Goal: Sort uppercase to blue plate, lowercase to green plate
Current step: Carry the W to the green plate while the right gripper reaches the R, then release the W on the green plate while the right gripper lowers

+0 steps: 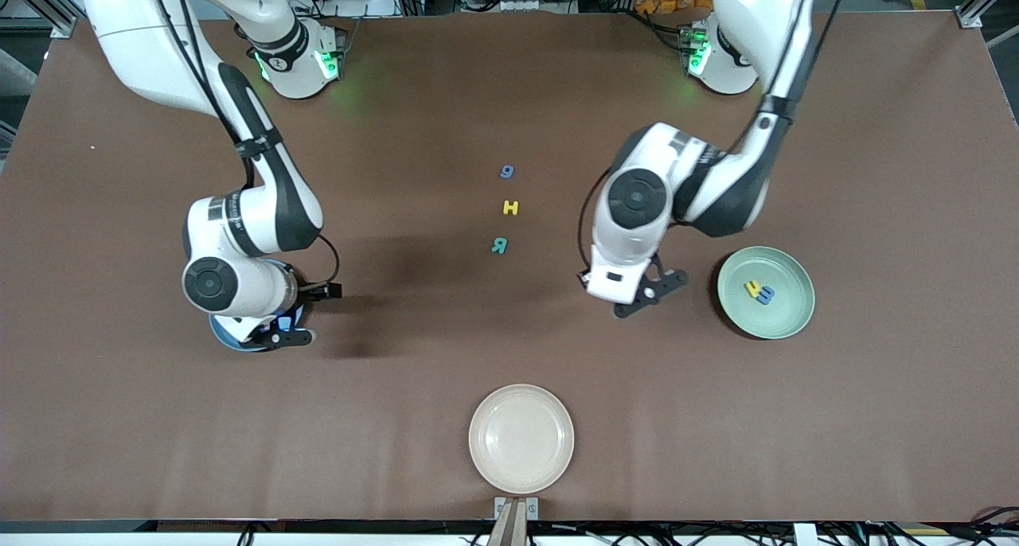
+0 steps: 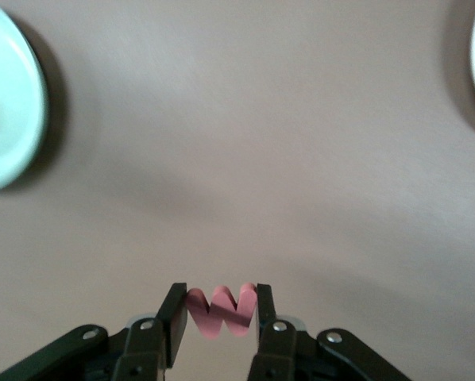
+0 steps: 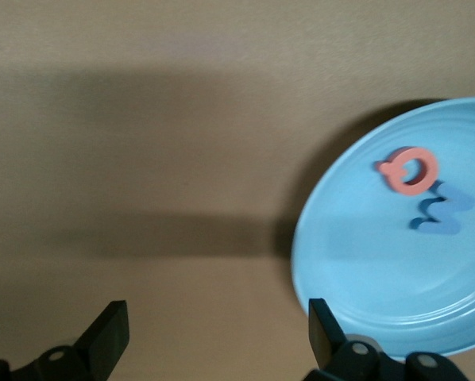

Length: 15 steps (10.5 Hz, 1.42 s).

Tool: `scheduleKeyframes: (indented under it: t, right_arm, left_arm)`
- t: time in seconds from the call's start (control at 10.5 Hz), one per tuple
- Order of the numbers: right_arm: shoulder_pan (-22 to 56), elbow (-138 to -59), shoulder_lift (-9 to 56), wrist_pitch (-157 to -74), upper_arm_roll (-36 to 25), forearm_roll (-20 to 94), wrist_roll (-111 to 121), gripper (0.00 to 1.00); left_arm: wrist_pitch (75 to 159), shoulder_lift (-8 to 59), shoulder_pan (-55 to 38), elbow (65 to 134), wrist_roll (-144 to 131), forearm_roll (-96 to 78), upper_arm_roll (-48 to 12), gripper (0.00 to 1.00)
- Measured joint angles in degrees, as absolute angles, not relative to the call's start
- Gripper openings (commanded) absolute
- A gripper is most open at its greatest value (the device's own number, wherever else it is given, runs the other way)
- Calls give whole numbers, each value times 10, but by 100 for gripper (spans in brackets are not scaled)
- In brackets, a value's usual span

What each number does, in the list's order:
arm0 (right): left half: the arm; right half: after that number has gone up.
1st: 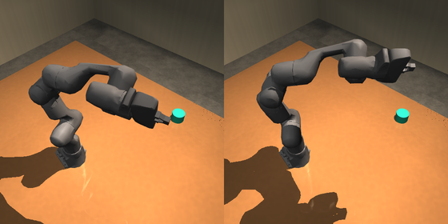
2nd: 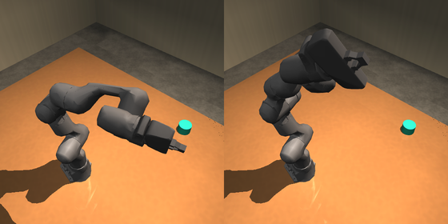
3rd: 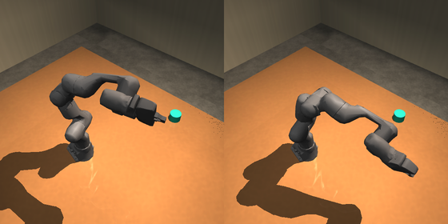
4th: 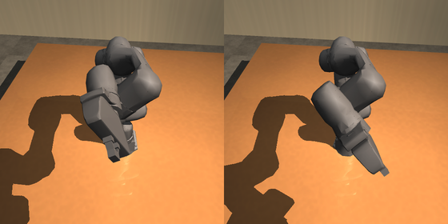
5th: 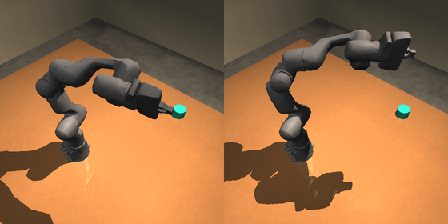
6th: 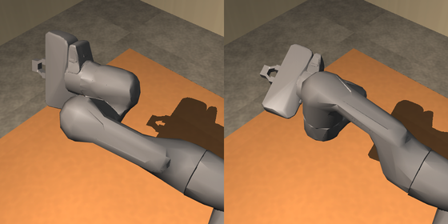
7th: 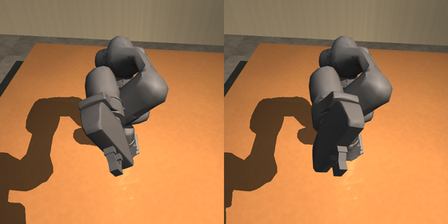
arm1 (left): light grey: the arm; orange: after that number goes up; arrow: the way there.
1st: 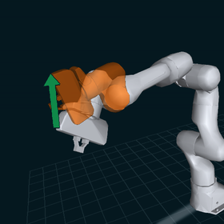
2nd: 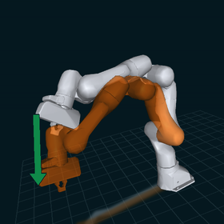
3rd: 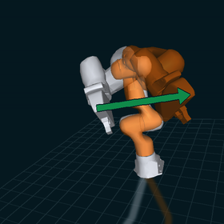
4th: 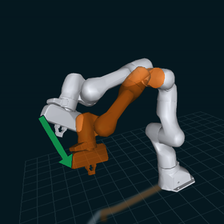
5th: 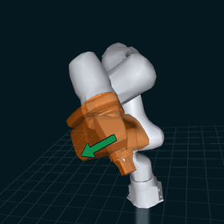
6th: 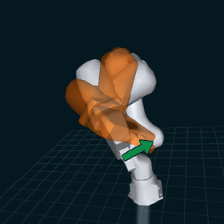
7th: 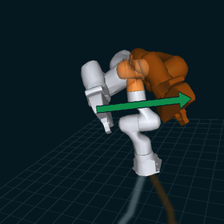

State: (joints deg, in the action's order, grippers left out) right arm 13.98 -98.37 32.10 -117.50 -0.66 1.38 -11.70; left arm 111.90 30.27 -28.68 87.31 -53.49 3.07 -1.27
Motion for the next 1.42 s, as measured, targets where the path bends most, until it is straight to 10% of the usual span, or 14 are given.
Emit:
scheduleKeyframes:
  t: [0.95,1.33,1.42]
  right_arm:
    - [360,-990,327,-1256,-2,67,-484,100]
    - [428,-1015,348,-1354,-2,114,-562,100]
    - [437,-1015,356,-1367,-2,126,-566,100]
  left_arm:
    - [1166,291,-41,1016,8,31,-27,0]
    - [1171,300,-26,1034,30,31,-27,100]
    - [1171,300,-26,1034,33,32,-28,100]
